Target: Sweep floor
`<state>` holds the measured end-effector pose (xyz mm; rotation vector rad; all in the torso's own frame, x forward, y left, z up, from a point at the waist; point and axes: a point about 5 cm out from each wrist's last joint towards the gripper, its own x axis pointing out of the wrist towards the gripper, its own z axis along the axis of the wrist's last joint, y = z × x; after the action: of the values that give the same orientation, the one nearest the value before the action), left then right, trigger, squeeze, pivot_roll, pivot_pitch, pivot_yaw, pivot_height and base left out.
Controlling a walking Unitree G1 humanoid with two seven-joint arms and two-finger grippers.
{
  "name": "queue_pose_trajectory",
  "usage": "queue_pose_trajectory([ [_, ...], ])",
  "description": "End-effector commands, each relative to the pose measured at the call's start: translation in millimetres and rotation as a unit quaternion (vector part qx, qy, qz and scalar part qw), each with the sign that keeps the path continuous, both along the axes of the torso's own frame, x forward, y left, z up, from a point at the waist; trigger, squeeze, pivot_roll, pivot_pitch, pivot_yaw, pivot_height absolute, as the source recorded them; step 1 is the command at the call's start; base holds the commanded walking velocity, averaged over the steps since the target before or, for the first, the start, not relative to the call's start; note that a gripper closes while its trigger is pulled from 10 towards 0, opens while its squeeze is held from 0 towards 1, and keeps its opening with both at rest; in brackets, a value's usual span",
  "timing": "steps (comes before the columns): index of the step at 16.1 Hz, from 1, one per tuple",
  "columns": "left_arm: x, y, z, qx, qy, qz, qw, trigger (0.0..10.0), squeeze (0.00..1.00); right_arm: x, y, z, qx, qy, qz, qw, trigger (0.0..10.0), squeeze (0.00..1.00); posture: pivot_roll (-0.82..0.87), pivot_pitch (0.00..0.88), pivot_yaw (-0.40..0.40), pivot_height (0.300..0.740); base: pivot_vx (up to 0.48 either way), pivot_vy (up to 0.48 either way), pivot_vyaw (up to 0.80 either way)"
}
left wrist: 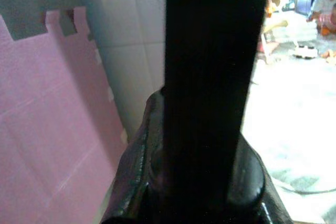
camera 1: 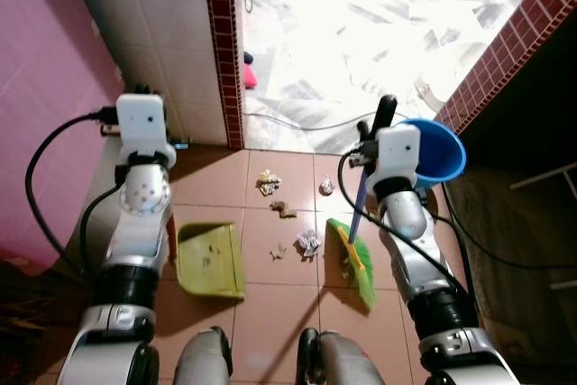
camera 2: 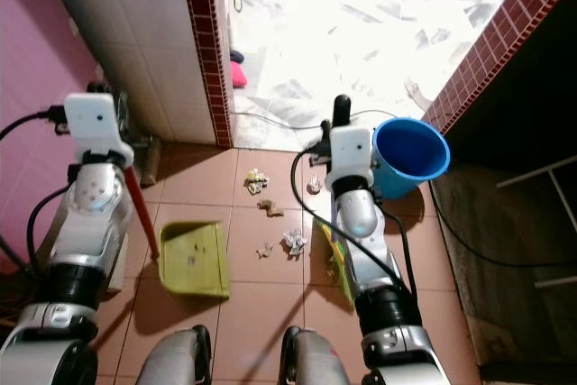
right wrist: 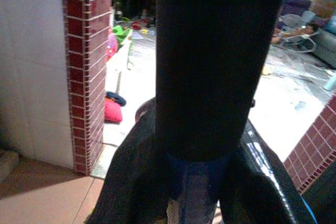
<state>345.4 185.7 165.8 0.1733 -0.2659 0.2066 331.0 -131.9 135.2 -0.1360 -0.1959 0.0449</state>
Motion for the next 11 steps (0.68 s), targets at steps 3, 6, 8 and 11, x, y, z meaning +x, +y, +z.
queue_pose_trajectory([
  [3, 4.6, -11.0, -1.0, -0.006, -0.014, -0.006, 1.0, 10.0, 0.0, -5.9, -11.7, 6.7, 0.012, -0.007, -0.014, 1.0, 10.0, 0.0, -0.06, 0.22, -0.023, 0.74, 0.0, 0.0, 0.0],
  [6, 10.2, -37.3, -15.6, -0.023, 0.008, -0.032, 0.999, 10.0, 0.0, -3.4, -13.7, 5.2, 0.059, 0.012, -0.002, 0.998, 10.0, 0.0, -0.09, 0.194, -0.033, 0.74, 0.0, 0.0, 0.0],
  [8, 10.6, -51.4, -21.9, -0.018, 0.012, -0.045, 0.999, 10.0, 0.0, 0.9, -4.2, 12.6, 0.073, 0.009, 0.031, 0.997, 10.0, 0.0, -0.1, 0.177, -0.058, 0.74, 0.0, 0.0, 0.0],
  [11, 8.8, -58.7, -33.5, -0.017, 0.016, -0.026, 0.999, 10.0, 0.0, 1.9, 10.9, 13.3, 0.113, 0.026, 0.078, 0.99, 10.0, 0.0, -0.13, 0.155, -0.087, 0.74, 0.0, 0.0, 0.0],
])
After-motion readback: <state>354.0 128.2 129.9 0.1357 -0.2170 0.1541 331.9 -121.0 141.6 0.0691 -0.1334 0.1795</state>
